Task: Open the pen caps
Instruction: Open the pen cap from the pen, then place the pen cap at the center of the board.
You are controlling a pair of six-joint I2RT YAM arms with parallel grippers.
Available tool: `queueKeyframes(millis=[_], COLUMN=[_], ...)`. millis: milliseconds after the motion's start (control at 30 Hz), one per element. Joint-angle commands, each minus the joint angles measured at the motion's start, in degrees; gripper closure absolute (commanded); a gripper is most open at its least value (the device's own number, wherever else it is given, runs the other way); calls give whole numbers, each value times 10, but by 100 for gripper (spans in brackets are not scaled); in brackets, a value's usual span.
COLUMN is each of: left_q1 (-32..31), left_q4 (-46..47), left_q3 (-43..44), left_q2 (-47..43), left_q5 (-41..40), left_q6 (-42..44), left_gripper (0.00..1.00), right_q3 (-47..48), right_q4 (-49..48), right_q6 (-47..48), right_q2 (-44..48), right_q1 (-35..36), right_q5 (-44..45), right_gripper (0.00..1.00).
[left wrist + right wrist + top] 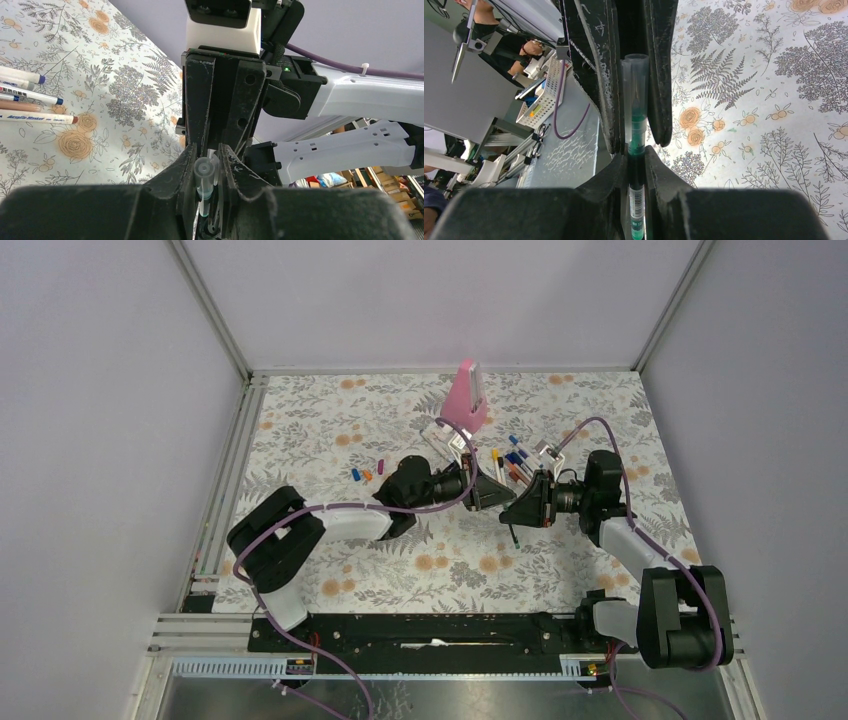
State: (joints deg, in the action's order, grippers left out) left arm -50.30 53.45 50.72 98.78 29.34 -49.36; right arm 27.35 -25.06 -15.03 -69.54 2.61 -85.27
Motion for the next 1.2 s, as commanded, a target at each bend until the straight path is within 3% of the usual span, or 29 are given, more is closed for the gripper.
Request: queueKeyframes(millis=[0,367,567,700,933,1167], left_q1=[-1,133,155,166,188,205], left_q4=[90,56,22,-53,-266,-424], left_q3=[2,97,106,61,-69,-112], left_q2=[-21,-97,-128,-173,-304,-360], left_q5=[-9,-136,-156,-168,-248,-288], left_q6=[1,77,95,96,94,130], left_gripper=[100,100,100,100,100,100], right_q3=[16,17,21,34,56,67], right_q4=[4,35,44,102,189,242], right_q6=[8,30,44,98,183,233], right_q2=[-7,-35,-31,-12,17,14], right_q1=[4,41,42,36,-16,-48], right_q5=[-2,-8,-3,14,57,87], right_gripper=[100,100,100,100,100,100])
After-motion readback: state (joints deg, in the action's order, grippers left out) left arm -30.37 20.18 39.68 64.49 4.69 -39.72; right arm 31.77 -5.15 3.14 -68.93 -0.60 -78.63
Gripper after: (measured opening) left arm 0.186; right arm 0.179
